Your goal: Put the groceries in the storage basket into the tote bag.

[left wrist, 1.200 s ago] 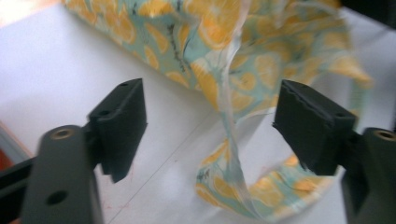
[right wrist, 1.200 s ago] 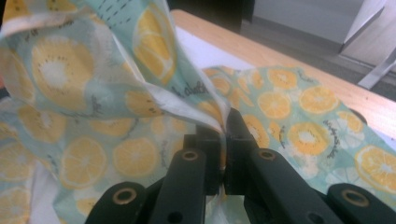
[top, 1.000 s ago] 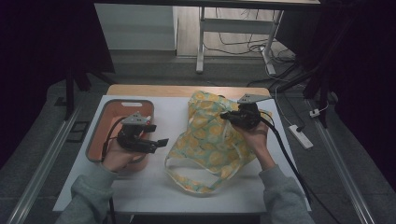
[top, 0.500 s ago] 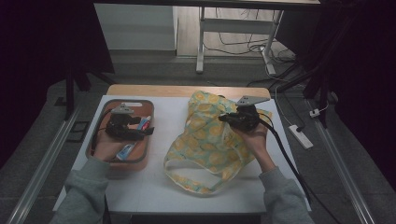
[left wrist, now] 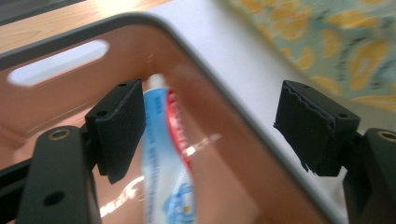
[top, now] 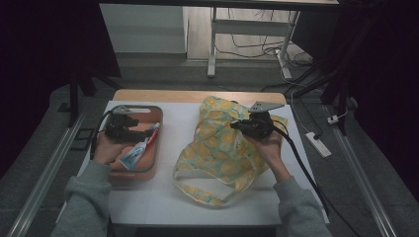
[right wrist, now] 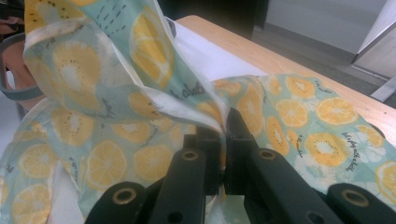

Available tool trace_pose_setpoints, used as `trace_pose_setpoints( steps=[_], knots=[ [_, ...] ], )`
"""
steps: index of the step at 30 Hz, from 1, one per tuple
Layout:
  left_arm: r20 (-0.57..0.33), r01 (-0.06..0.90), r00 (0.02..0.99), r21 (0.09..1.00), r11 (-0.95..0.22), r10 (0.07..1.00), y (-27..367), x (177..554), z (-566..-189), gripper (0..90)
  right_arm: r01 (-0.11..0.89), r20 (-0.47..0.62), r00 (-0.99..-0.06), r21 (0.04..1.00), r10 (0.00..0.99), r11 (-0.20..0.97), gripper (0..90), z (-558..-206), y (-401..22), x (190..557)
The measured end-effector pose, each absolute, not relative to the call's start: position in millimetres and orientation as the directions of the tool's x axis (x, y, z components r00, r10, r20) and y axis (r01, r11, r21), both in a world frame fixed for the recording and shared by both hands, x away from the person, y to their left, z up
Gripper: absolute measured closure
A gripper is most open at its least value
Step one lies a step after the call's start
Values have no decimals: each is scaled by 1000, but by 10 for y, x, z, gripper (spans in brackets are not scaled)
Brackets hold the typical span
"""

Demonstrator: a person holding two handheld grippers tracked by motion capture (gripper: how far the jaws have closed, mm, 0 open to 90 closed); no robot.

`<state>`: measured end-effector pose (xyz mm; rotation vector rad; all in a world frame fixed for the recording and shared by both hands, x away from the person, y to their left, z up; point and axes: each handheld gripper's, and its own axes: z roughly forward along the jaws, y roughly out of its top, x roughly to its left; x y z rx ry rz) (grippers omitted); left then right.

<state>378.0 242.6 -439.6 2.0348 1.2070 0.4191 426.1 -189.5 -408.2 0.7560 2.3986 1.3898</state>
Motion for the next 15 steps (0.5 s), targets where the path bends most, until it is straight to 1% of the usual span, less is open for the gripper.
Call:
trace_pose_setpoints(
  steps=[10, 15],
  knots=[
    [-46, 689, 455, 651, -319, 889, 2499, 3966, -4610, 246, 307, 26, -831, 854, 556, 419, 870, -4122, -1860, 4264],
    [-48, 728, 457, 594, -342, 888, 2492, 4038, -4720, 241, 310, 24, -830, 849, 557, 427, 870, -4149, -1843, 4270]
  ],
)
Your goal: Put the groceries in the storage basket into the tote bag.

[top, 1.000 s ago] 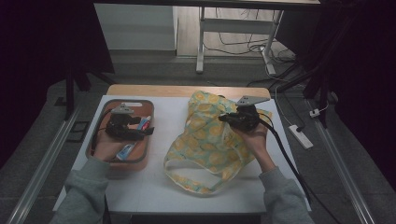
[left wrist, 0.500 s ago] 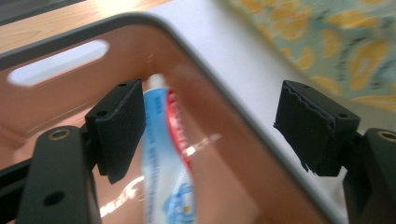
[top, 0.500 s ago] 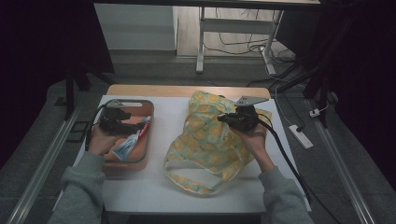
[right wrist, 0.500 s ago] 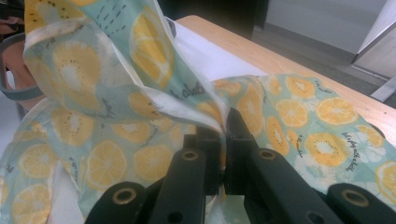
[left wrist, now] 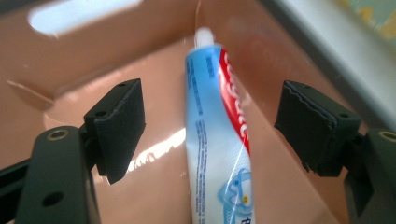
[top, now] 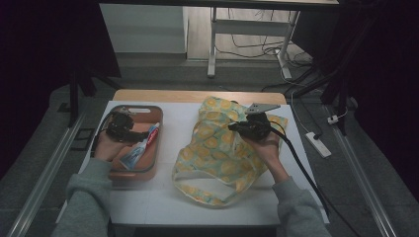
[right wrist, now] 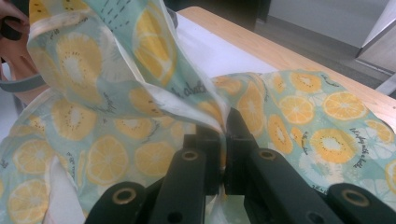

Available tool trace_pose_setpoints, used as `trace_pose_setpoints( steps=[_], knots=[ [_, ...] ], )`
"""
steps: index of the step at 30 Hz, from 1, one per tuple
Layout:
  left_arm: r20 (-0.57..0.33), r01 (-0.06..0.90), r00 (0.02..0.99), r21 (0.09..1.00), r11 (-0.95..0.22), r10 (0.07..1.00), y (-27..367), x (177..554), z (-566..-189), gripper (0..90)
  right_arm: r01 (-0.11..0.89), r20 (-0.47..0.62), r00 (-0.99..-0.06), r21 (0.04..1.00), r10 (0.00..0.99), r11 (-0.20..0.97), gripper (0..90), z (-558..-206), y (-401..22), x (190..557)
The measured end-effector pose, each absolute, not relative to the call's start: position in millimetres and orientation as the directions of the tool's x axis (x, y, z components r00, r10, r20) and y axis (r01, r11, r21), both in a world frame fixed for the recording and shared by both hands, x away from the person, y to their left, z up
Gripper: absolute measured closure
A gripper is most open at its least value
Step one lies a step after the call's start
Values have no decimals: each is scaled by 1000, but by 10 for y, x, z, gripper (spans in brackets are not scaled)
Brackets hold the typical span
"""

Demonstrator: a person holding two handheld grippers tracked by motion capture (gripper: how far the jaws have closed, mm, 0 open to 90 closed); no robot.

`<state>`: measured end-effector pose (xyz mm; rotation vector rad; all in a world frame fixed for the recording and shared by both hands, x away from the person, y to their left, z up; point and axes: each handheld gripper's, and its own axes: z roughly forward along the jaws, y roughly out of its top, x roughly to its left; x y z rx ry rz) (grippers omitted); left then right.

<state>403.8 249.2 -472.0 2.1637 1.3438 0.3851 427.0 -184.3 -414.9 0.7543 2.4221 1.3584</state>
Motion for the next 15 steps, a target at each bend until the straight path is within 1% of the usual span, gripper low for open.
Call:
trace_pose_setpoints(
  steps=[7, 15],
  knots=[
    [-33, 755, 488, 518, -403, 872, 2409, 4102, -4840, 234, 310, 18, -828, 848, 561, 431, 870, -4160, -1837, 4266],
    [-26, 782, 475, 471, -408, 880, 2345, 4196, -4956, 251, 317, 23, -826, 846, 563, 430, 870, -4174, -1834, 4272]
  ],
)
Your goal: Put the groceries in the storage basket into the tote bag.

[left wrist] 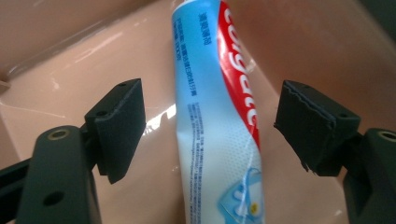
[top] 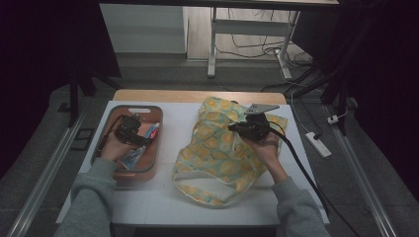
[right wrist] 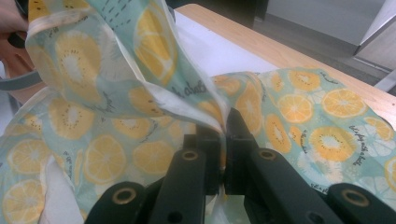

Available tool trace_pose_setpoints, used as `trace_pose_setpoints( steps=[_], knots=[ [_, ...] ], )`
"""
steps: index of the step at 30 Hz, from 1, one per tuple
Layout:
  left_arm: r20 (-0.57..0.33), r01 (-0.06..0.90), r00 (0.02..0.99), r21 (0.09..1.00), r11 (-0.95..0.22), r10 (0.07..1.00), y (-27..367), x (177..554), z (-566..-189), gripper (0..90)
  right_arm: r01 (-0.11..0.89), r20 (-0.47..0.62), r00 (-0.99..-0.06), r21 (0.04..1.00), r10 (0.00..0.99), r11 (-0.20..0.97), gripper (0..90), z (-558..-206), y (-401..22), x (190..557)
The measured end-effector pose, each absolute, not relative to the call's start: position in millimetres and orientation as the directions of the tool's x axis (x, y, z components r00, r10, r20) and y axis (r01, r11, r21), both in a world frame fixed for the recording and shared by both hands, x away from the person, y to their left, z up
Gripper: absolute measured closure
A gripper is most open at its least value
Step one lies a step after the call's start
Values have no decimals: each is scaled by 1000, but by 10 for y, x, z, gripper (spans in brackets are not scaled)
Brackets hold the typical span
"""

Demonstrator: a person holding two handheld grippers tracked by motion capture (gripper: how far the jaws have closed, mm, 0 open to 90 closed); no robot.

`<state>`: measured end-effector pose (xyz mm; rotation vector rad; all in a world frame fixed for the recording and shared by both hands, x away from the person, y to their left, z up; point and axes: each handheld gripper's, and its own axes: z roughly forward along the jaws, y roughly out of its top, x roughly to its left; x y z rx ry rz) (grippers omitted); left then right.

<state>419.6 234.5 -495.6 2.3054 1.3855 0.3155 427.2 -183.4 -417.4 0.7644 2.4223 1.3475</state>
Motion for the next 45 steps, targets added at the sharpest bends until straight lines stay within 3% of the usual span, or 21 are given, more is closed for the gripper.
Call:
trace_pose_setpoints(
  steps=[7, 10, 13, 27, 32, 45],
  knots=[
    [27, 798, 481, 402, -450, 876, 2272, 4225, -5050, 273, 316, 20, -825, 845, 565, 431, 870, -4171, -1839, 4269],
    [12, 804, 491, 380, -458, 871, 2260, 4232, -5082, 323, 317, 22, -824, 847, 566, 428, 869, -4171, -1847, 4271],
    [-20, 815, 492, 362, -452, 870, 2272, 4248, -5108, 428, 315, 19, -824, 846, 566, 430, 869, -4169, -1851, 4270],
    [-69, 851, 442, 349, -393, 894, 2371, 4279, -5094, 555, 319, 22, -820, 848, 573, 423, 870, -4161, -1889, 4272],
    [-91, 849, 422, 390, -357, 902, 2478, 4262, -5034, 715, 321, 24, -818, 849, 575, 421, 869, -4165, -1894, 4276],
    [-129, 845, 416, 421, -330, 900, 2565, 4255, -5013, 765, 328, 28, -815, 846, 578, 421, 869, -4186, -1895, 4290]
  ],
)
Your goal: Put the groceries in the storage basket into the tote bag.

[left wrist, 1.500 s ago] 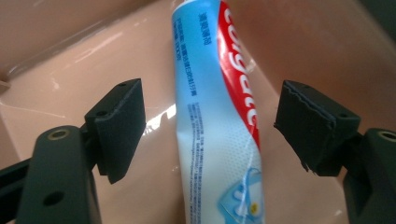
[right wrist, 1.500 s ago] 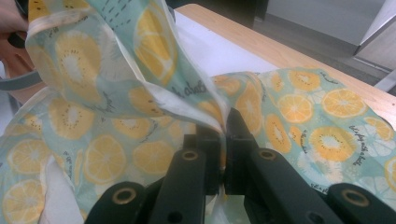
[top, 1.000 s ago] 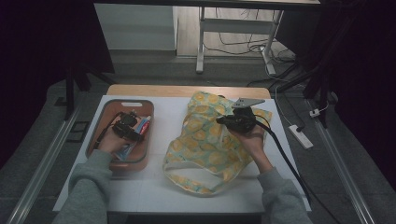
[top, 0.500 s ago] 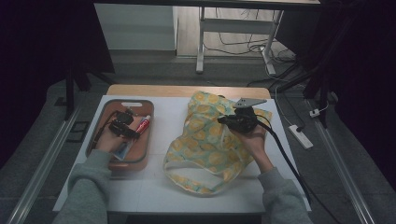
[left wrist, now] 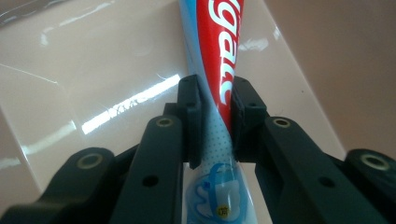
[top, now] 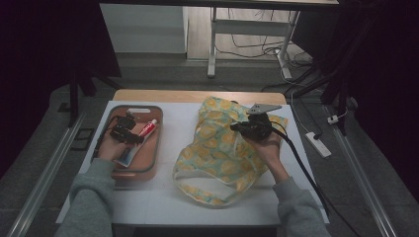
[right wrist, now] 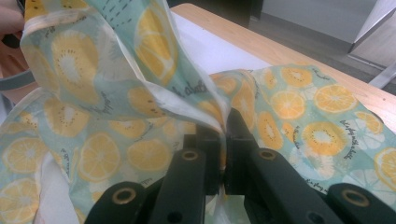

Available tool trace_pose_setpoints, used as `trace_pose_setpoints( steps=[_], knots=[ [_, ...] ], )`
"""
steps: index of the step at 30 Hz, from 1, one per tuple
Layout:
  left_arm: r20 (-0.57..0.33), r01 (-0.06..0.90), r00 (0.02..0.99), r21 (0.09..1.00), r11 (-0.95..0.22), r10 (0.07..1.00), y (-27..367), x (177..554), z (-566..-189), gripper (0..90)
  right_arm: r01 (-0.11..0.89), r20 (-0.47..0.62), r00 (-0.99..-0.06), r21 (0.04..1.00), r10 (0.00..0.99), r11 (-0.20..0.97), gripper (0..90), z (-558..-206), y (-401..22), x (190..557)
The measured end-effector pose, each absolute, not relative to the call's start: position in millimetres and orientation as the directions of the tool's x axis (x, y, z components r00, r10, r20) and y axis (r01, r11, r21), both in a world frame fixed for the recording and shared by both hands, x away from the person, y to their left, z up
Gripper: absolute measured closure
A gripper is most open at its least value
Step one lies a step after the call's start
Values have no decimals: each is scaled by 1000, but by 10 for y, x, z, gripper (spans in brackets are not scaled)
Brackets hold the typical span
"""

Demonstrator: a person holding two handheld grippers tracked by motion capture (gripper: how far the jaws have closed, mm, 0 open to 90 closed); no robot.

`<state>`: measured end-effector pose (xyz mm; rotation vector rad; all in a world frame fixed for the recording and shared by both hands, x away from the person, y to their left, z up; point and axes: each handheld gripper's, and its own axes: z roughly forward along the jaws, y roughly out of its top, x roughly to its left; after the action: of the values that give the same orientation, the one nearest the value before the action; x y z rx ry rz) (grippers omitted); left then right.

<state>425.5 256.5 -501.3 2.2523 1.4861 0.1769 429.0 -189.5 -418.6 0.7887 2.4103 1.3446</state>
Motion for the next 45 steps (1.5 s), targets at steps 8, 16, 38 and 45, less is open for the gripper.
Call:
trace_pose_setpoints(
  steps=[8, 16, 38, 45],
  knots=[
    [-151, 823, 417, 481, -302, 896, 2650, 4196, -4919, 770, 324, 26, -816, 848, 577, 420, 869, -4182, -1902, 4294],
    [-252, 792, 431, 566, -229, 866, 2796, 4115, -4762, 773, 323, 26, -816, 849, 578, 419, 869, -4181, -1903, 4293],
    [-341, 614, 600, 776, -144, 724, 2692, 3745, -4114, 776, 324, 28, -815, 850, 579, 415, 869, -4190, -1906, 4299],
    [-343, 566, 683, 806, -171, 645, 2501, 3612, -3949, 778, 325, 32, -815, 853, 579, 409, 869, -4182, -1917, 4300]
  ],
)
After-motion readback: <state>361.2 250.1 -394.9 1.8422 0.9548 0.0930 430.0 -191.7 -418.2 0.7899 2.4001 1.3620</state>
